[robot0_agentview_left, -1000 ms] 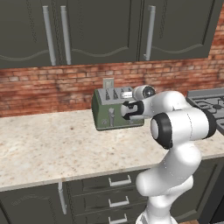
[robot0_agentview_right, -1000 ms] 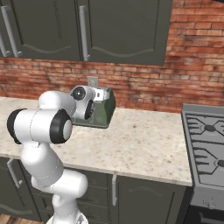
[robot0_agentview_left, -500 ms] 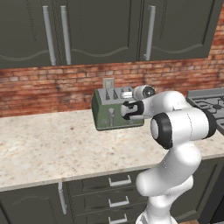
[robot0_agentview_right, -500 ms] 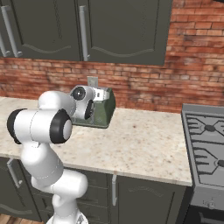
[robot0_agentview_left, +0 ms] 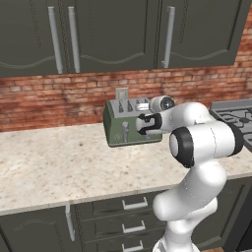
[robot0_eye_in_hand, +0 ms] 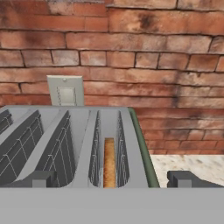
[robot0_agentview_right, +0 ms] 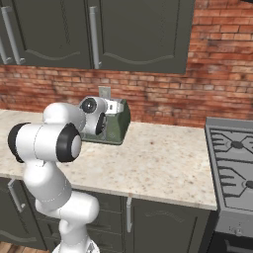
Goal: Start the toaster. Once the lever pops up, take the bread to the plate on the dining counter.
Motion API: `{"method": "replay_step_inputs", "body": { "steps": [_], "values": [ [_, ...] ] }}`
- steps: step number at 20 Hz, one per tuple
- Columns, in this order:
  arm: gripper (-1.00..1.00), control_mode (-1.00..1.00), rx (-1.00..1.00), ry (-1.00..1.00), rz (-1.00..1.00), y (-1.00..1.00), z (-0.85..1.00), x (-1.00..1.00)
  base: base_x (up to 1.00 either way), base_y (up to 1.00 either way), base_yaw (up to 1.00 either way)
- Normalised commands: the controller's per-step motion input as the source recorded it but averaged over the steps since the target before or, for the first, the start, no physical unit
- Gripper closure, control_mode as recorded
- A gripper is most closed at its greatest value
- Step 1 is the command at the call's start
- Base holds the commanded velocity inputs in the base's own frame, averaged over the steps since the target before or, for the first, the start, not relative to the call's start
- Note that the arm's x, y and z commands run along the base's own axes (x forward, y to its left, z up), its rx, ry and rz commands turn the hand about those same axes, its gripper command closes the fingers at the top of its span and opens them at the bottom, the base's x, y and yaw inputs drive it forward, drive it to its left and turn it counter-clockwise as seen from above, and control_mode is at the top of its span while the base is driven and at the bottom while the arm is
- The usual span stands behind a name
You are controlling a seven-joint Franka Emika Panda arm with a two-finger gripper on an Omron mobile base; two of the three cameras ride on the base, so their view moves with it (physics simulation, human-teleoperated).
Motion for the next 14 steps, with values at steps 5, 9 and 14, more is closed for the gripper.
{"method": "replay_step_inputs", "body": {
  "steps": [5,9,14],
  "values": [
    [-1.00,-1.00,0.00,0.00,0.00,0.00,0.00,0.00,0.00,0.00,0.00],
    [-1.00,-1.00,0.00,0.00,0.00,0.00,0.00,0.00,0.00,0.00,0.00],
    [-1.00,-1.00,0.00,0.00,0.00,0.00,0.00,0.00,0.00,0.00,0.00]
  ]
}}
